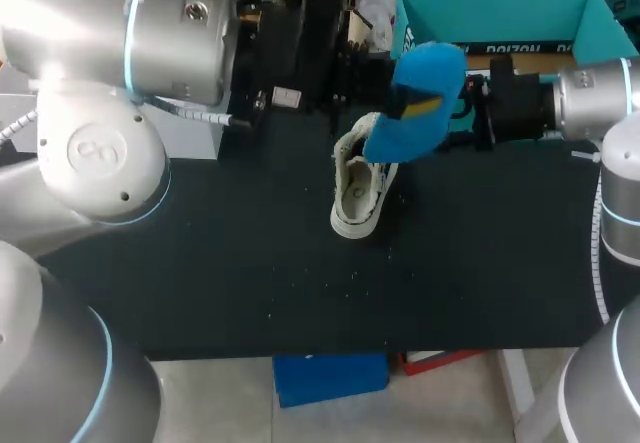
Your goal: Take the shoe out of the shoebox, open the shoe tongue, remove and reinsert the insole, then place the shoe into the shoebox
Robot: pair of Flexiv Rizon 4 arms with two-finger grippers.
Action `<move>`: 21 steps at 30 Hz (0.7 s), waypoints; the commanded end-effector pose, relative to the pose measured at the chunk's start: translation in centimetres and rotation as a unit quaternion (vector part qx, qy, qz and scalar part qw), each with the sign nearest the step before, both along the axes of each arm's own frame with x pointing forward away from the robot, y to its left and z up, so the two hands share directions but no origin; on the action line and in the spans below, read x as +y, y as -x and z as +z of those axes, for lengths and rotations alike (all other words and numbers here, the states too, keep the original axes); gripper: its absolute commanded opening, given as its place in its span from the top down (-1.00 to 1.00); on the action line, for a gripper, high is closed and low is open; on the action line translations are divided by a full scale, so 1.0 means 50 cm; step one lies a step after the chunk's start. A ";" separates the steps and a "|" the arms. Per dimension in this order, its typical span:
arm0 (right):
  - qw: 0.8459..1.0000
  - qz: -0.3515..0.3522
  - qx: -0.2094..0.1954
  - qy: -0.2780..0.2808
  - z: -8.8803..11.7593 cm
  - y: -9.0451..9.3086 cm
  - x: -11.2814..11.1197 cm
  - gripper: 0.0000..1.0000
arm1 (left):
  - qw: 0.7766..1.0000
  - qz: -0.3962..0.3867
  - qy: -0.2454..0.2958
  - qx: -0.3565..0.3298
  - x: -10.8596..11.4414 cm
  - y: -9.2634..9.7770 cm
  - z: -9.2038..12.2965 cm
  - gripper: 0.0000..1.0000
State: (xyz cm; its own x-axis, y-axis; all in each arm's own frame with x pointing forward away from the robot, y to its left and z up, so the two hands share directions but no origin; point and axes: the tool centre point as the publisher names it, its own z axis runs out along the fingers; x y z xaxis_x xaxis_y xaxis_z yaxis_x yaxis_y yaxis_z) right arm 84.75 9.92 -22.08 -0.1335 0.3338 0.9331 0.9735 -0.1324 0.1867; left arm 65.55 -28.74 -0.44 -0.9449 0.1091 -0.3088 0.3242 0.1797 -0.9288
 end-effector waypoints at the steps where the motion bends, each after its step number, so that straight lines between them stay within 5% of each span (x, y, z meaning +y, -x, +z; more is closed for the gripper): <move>1: 1.000 -0.001 0.000 0.000 -0.002 0.000 0.003 -1.00 | 0.992 0.004 0.069 -0.104 0.016 0.043 -0.059 1.00; 13: 1.000 -0.001 0.000 0.000 -0.002 0.000 0.003 -1.00 | 0.972 0.015 0.048 -0.229 0.050 0.092 -0.183 1.00; 21: 1.000 -0.001 0.000 0.000 -0.002 0.000 0.003 -1.00 | 0.972 0.015 0.048 -0.229 0.050 0.092 -0.183 1.00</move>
State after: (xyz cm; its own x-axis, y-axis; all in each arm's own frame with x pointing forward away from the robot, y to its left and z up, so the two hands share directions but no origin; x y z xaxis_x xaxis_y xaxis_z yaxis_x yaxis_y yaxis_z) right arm 84.74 9.91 -22.04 -0.1330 0.3353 0.9327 0.9737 -0.1314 0.1861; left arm 61.93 -26.85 -8.98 -0.7122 0.0927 -0.6959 0.7019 0.1132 -0.7033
